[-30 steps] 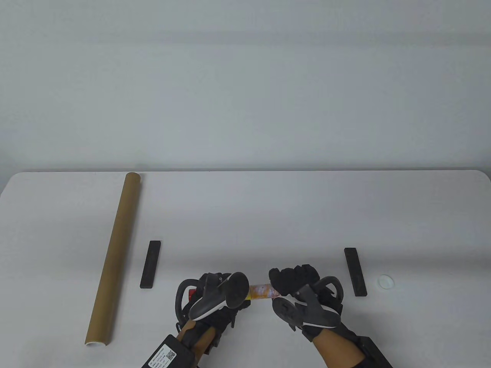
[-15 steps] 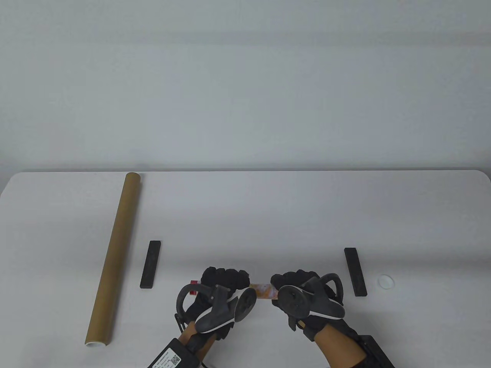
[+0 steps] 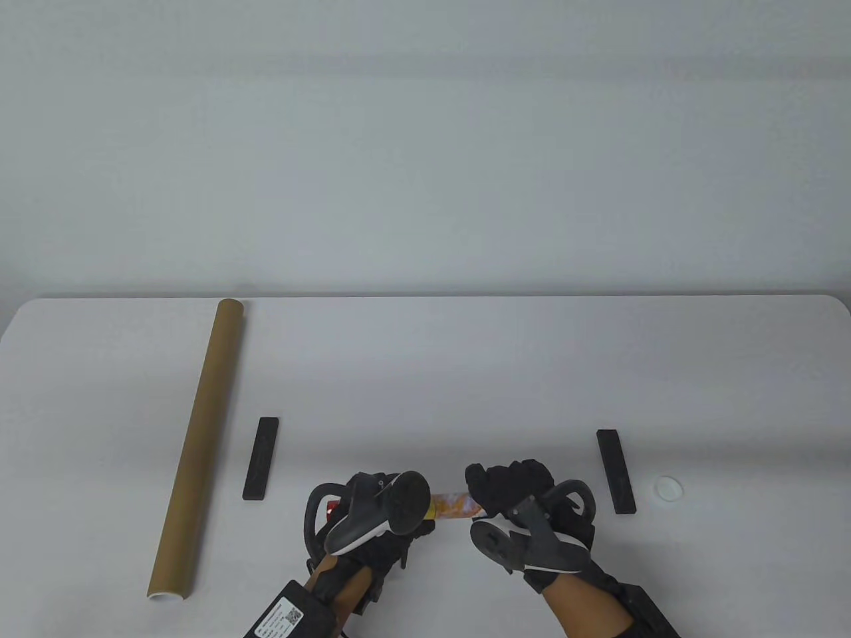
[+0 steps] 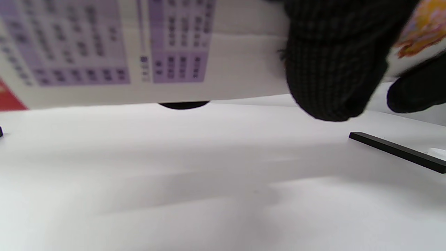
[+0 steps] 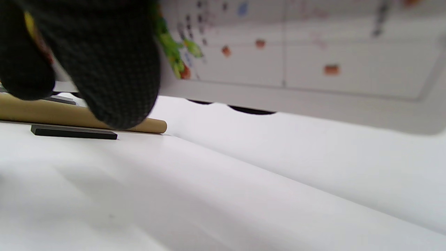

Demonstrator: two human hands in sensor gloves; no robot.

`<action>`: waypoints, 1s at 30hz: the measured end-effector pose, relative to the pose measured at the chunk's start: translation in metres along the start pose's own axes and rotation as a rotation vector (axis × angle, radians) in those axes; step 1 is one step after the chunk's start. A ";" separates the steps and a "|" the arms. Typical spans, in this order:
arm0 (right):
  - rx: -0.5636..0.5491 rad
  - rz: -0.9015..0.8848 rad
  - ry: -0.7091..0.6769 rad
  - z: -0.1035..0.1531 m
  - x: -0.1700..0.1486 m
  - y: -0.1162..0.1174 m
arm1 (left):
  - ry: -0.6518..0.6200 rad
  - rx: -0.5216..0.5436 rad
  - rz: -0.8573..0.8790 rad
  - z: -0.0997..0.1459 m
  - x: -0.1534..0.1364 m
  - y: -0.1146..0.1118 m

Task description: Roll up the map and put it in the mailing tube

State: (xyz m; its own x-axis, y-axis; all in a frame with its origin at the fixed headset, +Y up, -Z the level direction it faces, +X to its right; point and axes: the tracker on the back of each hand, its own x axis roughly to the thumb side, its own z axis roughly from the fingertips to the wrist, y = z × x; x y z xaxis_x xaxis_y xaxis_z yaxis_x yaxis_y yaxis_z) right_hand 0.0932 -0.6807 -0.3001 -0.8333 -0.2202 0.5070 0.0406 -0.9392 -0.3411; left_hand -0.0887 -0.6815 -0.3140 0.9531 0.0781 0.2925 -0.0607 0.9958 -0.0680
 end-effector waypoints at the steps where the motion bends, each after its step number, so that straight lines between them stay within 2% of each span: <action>1: 0.005 -0.009 0.001 0.000 0.000 0.000 | -0.002 0.004 -0.005 0.000 0.000 0.000; 4: 0.037 -0.045 0.007 -0.001 -0.003 0.003 | -0.011 0.053 -0.052 0.002 0.004 -0.001; 10: 0.090 -0.225 0.055 -0.003 -0.013 0.006 | -0.007 0.296 -0.245 0.014 0.017 0.005; 13: 0.095 -0.247 0.056 -0.003 -0.015 0.007 | -0.023 0.311 -0.252 0.015 0.018 0.006; 16: 0.094 -0.235 0.048 -0.002 -0.014 0.007 | -0.028 0.275 -0.243 0.014 0.017 0.006; 19: 0.057 -0.139 0.034 -0.001 -0.009 0.005 | -0.021 0.235 -0.219 0.011 0.015 0.006; 26: -0.009 0.018 -0.009 0.000 0.003 0.000 | 0.022 -0.026 0.025 0.000 0.000 0.001; 30: 0.032 -0.016 -0.009 -0.001 0.001 0.001 | 0.009 -0.023 0.012 0.000 0.001 -0.001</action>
State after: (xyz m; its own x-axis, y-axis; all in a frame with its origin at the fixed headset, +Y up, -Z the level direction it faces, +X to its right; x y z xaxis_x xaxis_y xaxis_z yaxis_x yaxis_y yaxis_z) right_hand 0.0914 -0.6817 -0.3009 -0.8289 -0.2070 0.5197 0.0450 -0.9507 -0.3070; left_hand -0.0880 -0.6820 -0.3134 0.9550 0.0897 0.2828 -0.0657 0.9935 -0.0933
